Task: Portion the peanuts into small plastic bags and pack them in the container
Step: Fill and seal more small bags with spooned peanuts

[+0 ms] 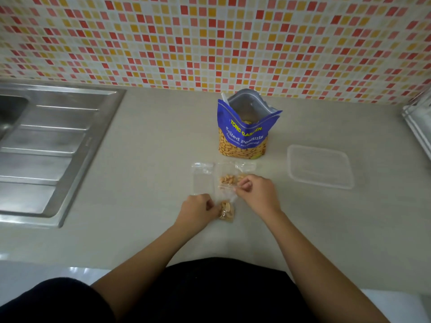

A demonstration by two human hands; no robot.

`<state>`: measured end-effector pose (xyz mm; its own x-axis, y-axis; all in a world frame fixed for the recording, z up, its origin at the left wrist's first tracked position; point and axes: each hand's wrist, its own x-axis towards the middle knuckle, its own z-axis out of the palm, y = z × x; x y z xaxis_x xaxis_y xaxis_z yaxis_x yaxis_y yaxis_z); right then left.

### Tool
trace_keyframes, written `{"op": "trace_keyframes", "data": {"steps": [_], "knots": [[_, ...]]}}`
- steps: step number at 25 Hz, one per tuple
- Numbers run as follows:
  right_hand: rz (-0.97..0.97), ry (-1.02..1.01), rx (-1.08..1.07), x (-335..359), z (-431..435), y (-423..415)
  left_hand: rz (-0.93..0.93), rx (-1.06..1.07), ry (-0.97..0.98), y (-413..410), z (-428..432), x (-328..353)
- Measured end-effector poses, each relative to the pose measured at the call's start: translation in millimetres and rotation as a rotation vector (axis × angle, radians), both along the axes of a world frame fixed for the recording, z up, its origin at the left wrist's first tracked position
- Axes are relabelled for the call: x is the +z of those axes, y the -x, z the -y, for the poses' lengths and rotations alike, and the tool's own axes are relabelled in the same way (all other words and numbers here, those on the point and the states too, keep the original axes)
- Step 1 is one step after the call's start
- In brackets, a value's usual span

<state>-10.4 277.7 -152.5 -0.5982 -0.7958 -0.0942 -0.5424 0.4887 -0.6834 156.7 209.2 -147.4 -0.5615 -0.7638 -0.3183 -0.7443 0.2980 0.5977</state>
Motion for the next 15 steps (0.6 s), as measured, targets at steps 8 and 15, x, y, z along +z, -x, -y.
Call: {"op": "trace_keyframes", "data": {"steps": [8, 15], "knots": [[-0.215, 0.038, -0.086, -24, -25, 16, 0.055, -0.139, 0.305, 29, 83, -1], [-0.323, -0.226, -0.07, -53, -49, 17, 0.274, -0.194, 0.358, 30, 98, -4]]}}
